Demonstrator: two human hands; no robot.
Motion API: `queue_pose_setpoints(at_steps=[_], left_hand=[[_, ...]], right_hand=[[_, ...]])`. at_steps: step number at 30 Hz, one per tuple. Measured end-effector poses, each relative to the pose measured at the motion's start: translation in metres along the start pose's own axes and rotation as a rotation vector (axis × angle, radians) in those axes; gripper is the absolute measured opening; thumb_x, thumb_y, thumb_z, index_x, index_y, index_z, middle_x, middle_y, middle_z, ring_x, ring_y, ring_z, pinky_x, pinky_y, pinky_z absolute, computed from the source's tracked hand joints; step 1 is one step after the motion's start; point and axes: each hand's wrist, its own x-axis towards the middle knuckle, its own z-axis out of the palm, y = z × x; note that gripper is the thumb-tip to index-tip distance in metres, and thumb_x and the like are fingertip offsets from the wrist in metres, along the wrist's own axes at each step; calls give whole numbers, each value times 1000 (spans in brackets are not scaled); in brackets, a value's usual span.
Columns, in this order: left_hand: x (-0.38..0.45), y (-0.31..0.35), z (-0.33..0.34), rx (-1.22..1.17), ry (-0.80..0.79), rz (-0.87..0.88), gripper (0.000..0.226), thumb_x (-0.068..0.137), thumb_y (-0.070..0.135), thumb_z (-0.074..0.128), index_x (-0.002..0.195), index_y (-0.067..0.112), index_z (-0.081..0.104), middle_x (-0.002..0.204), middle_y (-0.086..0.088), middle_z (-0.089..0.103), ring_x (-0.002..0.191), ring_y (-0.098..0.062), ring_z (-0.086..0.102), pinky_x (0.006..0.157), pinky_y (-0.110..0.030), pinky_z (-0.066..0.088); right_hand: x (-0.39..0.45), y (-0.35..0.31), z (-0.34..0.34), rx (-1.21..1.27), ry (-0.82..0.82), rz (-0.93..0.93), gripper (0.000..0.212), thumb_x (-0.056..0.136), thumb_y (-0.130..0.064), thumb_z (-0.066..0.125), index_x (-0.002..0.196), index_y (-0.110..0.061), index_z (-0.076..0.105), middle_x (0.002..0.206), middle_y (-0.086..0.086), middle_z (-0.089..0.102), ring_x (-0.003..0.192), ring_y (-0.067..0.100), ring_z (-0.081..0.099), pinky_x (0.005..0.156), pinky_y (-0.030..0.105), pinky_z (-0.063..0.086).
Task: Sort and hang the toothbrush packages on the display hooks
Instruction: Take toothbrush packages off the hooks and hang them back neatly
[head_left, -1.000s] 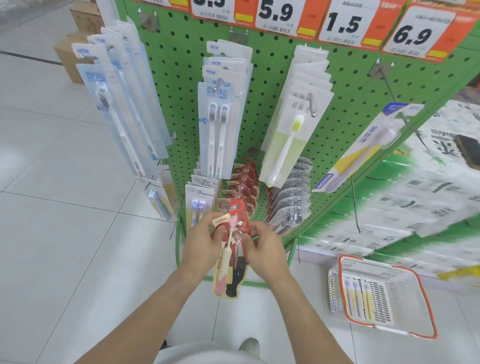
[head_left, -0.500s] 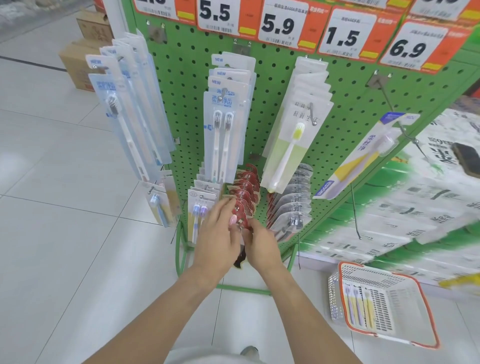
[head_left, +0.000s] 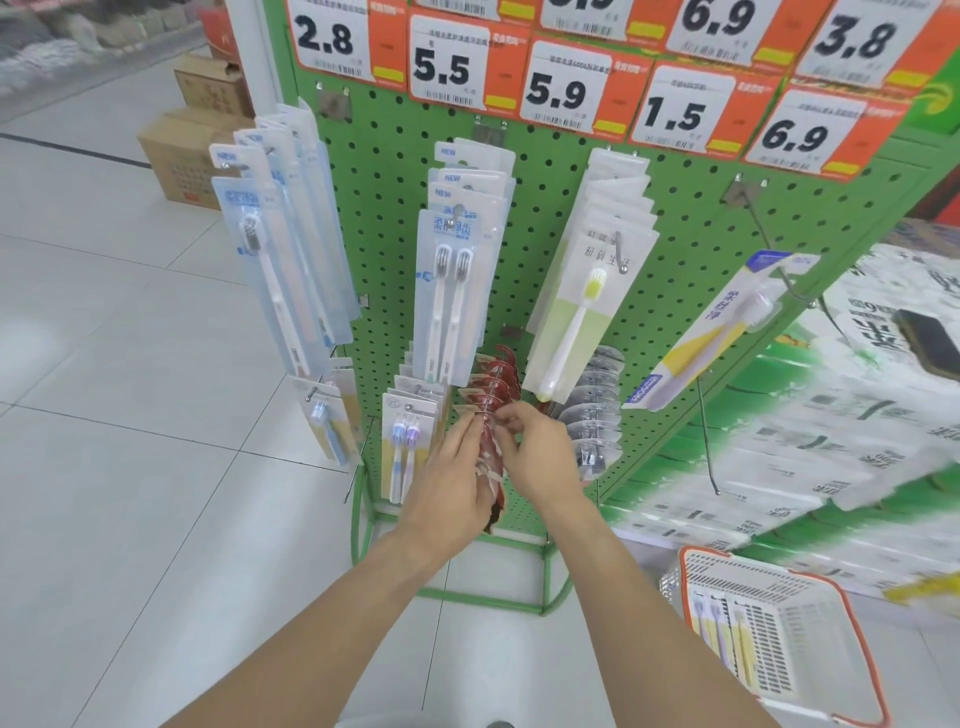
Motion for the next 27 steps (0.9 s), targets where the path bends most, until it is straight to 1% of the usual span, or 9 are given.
queue_pose_setpoints(at_steps=[1,4,8,11,16,20,22,25,27], left_hand=[[0,1,0,4,-1,-7,70,98,14,51,160,13,19,168,3,13,151,-17,24,122,-30,23],[-1,3,-1,15,-7,-8,72,97,12,52,160,13,18,168,2,13,151,-19,24,123,-32,24],[-1,1,-2,15,-6,3,71,96,13,52,159,12,19,167,0,15,151,-19,24,122,-33,27],[-1,2,-3,7,0,-2,71,95,11,53,158,12,23,167,0,18,150,-19,26,122,-35,27],[0,3,-1,18,9,11,70,93,10,53,157,9,26,164,-4,24,149,-23,29,121,-37,29],[-1,7,0,-16,28,-14,69,95,12,54,158,13,26,162,-2,26,147,-21,32,117,-33,30],[-1,9,0,-17,33,-15,68,95,13,55,156,14,27,162,-3,26,147,-22,31,116,-34,30],[0,11,0,-25,33,-20,64,97,17,53,156,14,29,162,-5,26,147,-24,33,117,-38,33],[1,10,2,-27,33,-22,63,97,17,53,156,13,30,161,-7,27,146,-26,35,116,-41,36]], right_hand=[[3,-1,1,-16,-3,-8,11,96,-18,64,105,-15,69,89,-1,74,78,16,67,70,27,50],[11,-2,2,-71,-9,-26,4,94,-21,67,95,-17,68,81,-3,72,74,18,67,69,34,54],[12,-4,0,-110,-38,-35,12,94,-22,66,83,-22,63,71,-4,68,68,20,64,68,40,55],[11,-5,-1,-108,-45,-45,12,95,-21,65,83,-18,62,71,-2,67,68,23,64,67,42,54],[5,-5,-10,-111,-7,-66,15,96,-24,64,85,-15,62,68,-1,65,66,24,62,63,40,53],[-2,-4,-16,-135,16,-50,13,95,-23,62,84,-16,61,65,-4,62,62,22,61,61,40,53],[-7,-4,-19,-159,28,-61,14,95,-23,61,85,-14,60,65,-1,63,62,24,62,59,40,52],[-17,-2,-25,-164,57,-47,16,95,-23,60,84,-11,61,66,3,65,65,27,62,60,38,49],[-23,0,-29,-164,84,-36,17,94,-23,60,81,-12,60,62,1,64,61,25,61,59,37,49]])
